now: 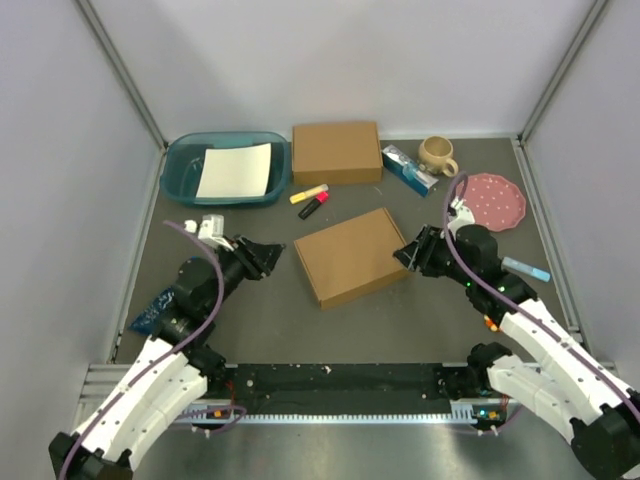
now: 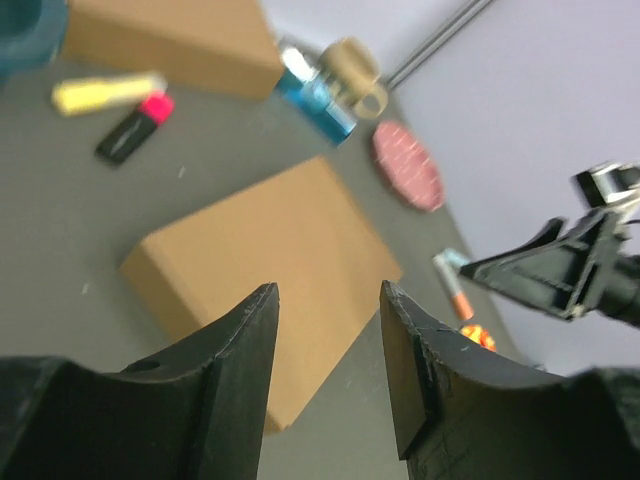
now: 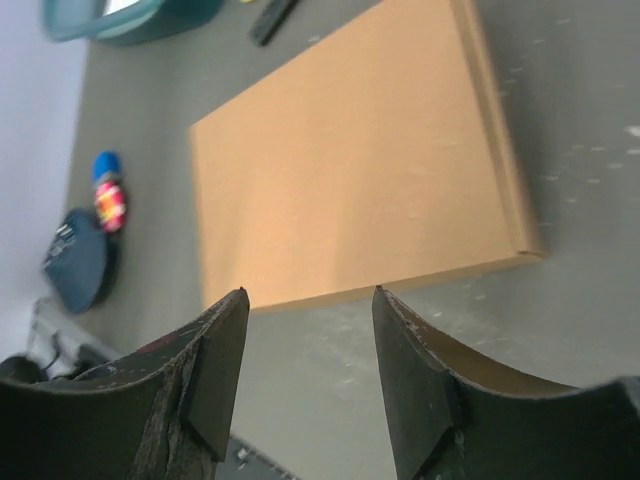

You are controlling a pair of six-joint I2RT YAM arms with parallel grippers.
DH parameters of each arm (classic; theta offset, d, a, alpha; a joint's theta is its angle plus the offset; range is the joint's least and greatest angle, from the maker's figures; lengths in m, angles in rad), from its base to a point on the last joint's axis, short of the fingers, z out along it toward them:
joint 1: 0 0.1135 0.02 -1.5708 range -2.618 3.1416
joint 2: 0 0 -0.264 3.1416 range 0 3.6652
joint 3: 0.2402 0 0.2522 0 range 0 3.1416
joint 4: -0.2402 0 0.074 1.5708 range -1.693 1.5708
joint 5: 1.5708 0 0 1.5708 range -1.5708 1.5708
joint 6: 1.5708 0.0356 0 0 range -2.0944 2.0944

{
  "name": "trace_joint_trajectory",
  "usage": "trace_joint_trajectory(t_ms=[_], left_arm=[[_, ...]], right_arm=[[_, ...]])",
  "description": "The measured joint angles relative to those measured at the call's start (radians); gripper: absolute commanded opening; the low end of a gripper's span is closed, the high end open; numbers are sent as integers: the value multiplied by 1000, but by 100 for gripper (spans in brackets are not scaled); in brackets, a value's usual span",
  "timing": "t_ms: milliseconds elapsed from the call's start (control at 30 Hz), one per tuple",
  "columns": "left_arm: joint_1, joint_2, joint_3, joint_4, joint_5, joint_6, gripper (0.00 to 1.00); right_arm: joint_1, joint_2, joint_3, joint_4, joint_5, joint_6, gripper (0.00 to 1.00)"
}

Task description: Fold the paper box

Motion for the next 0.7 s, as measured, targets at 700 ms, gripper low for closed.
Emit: trace_joint_trajectory(t_ms=[700], left_arm=[[0, 459, -255, 318, 105, -165, 58]], right_arm=[[-97, 574, 59, 239, 142, -100, 54]])
